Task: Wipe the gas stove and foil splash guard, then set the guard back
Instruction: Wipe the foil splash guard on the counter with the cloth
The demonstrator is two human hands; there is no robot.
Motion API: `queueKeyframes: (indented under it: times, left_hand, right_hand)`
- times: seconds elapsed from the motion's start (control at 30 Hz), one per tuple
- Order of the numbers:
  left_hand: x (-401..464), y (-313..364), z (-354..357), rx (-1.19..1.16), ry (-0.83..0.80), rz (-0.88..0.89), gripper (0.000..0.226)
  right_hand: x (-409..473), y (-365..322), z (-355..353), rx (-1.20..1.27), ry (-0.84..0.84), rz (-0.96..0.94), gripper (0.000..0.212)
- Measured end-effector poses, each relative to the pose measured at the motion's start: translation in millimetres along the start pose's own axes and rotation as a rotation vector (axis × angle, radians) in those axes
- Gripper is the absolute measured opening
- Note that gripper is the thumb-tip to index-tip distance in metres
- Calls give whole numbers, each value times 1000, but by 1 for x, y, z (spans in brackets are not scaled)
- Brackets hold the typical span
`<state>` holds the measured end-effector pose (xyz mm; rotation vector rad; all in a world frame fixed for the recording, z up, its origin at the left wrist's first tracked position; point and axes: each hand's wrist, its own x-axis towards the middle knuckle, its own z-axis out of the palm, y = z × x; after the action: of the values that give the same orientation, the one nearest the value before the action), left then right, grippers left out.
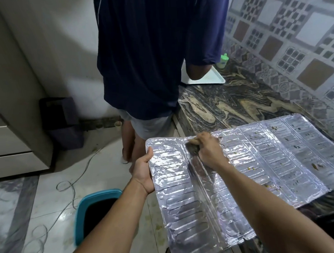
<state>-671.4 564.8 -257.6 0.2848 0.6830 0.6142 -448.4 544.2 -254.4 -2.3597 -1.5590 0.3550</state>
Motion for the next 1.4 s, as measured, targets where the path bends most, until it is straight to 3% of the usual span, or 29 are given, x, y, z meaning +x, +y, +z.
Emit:
queueKeyframes:
  times: [0.13,0.3,0.43,0.53,0.67,0.73,0.87,0.97,1.07,1.17,1.23,1.3,1.4]
  left_hand:
    - [2,2,2,12,0,26,52]
    - [2,-2,4,-24,-47,-10,57]
    - [3,-2,7,-20,-45,3,72]
    - [4,0,4,-50,-30,27,77]
    - [2,2,7,-106,-78,28,92]
    - [1,3,12,-83,-36,43,89]
    - [3,3,15,-87,62,80,70]
    - [7,2,12,-141,63,94,57]
    - [9,5,5,-128,81,82,75]
    - [7,8,4,-79,11,-41,101]
    - [6,8,6,-96,-9,-53,102]
    - [5,8,9,-115,-8,-36,99]
    - [-1,11,14,-104,-42,-14,98]
  right_hand:
    - [-27,-30,17,-130,-58,42,52]
    - [-69,-69,14,198,-81,41,37]
    - [-92,-95,16,223,-75,-92,33]
    - [-92,-101,0,306,-193,-80,30]
    - [-53,-100,-21,469,37,93,30]
    - [-37,-107,-20,462,51,73,35]
    - [-39,-117,9,323,-135,-107,41]
    - [-60,-119,15,335,-123,-144,42]
    - [-84,-119,8,396,-158,-168,38]
    - [-95,-107,-12,542,-278,-129,27]
    - [-87,-100,-30,667,-218,13,27]
    - [-66,-92,-41,709,-45,177,31]
    - [-32,-84,-37,676,98,256,36]
